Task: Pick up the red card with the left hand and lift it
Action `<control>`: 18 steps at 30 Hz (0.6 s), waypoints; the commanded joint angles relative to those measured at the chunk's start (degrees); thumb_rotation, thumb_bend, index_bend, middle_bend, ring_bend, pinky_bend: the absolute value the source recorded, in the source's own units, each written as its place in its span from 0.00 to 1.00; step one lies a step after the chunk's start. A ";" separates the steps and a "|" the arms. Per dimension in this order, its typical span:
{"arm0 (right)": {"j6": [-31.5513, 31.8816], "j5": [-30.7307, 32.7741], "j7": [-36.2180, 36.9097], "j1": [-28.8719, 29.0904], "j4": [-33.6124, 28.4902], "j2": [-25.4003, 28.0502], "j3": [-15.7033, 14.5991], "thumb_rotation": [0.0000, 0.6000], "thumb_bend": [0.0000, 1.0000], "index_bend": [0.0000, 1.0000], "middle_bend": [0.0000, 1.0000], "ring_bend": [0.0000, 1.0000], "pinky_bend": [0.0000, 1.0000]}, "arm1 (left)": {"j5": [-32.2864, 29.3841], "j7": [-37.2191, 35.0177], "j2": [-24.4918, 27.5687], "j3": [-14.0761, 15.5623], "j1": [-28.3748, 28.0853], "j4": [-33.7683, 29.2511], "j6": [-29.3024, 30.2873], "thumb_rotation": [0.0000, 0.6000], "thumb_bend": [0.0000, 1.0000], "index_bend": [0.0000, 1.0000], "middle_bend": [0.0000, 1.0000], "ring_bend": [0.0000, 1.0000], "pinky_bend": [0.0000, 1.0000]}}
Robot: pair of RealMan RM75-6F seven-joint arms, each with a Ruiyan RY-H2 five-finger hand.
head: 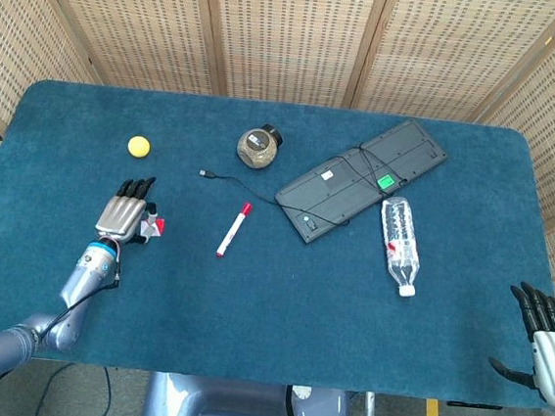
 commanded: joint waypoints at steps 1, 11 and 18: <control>-0.49 0.48 -0.01 0.23 0.20 -0.12 0.16 1.00 0.00 0.00 0.00 0.00 0.00 | 0.42 -0.26 0.03 -2.03 -1.81 2.32 1.28 1.00 0.40 0.63 0.00 0.00 0.00; -0.59 0.62 0.37 0.29 0.36 -0.07 0.23 1.00 0.00 0.00 0.00 0.00 0.00 | 9.27 -19.33 -0.73 -3.83 -2.88 6.37 11.66 1.00 0.39 0.63 0.00 0.00 0.00; -0.51 0.12 -0.07 0.32 0.11 -0.17 0.00 1.00 0.00 0.00 0.00 0.00 0.00 | 13.06 -28.66 3.82 -1.71 -0.36 -6.93 14.40 1.00 0.39 0.63 0.00 0.00 0.00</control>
